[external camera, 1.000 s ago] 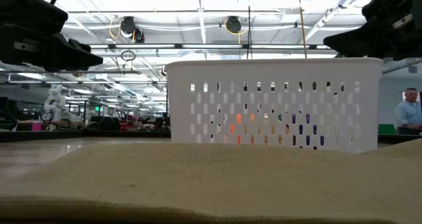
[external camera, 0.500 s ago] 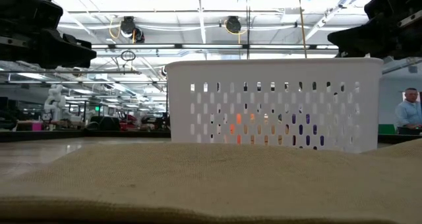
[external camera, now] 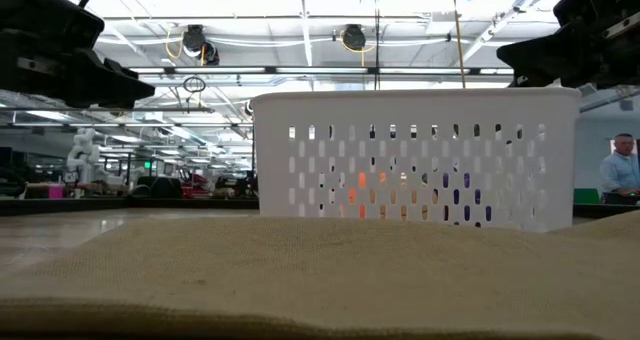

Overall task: Pick and placing Produce into tupperware
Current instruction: Return to Home Position

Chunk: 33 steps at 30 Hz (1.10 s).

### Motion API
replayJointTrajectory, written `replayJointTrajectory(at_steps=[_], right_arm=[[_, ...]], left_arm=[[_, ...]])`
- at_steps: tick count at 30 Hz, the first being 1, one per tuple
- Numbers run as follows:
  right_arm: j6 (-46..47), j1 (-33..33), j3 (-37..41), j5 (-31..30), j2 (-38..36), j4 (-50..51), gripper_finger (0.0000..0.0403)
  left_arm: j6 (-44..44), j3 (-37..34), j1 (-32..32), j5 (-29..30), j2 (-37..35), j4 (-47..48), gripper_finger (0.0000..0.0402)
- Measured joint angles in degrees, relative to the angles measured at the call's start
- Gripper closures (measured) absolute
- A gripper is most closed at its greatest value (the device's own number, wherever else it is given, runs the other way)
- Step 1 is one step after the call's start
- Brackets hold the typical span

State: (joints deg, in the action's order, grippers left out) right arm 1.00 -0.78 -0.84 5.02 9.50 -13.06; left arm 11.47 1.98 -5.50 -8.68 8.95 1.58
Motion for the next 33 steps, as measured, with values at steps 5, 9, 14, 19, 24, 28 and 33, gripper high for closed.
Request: replayJointTrajectory(at_steps=[5, 9, 14, 19, 24, 28, 33], right_arm=[[0.2, 0.0, 0.0, -0.2, 0.0, 0.0, 0.0403], [0.2, 0.0, 0.0, -0.3, 0.0, 0.0, 0.0403], [0.2, 0.0, 0.0, -0.3, 0.0, 0.0, 0.0403], [0.2, 0.0, 0.0, -0.3, 0.0, 0.0, 0.0403], [0.0, 0.0, 0.0, -0.3, 0.0, 0.0, 0.0403], [-0.1, 0.0, 0.0, -0.3, 0.0, 0.0, 0.0403], [-0.1, 0.0, 0.0, -0.3, 0.0, 0.0, 0.0403]], left_arm=[[0.0, 0.0, 0.0, 1.2, 0.0, 0.0, 0.0381], [-0.2, 0.0, 0.0, 1.3, 0.0, -0.1, 0.0387], [0.0, 0.0, 0.0, 1.3, 0.0, -0.1, 0.04], [0.1, 0.0, 0.0, 1.3, 0.0, -0.1, 0.0388], [0.0, 0.0, 0.0, 1.3, 0.0, -0.1, 0.0374], [0.0, 0.0, 0.0, 1.3, 0.0, -0.2, 0.0369], [-0.1, 0.0, 0.0, 1.3, 0.0, -0.2, 0.037]])
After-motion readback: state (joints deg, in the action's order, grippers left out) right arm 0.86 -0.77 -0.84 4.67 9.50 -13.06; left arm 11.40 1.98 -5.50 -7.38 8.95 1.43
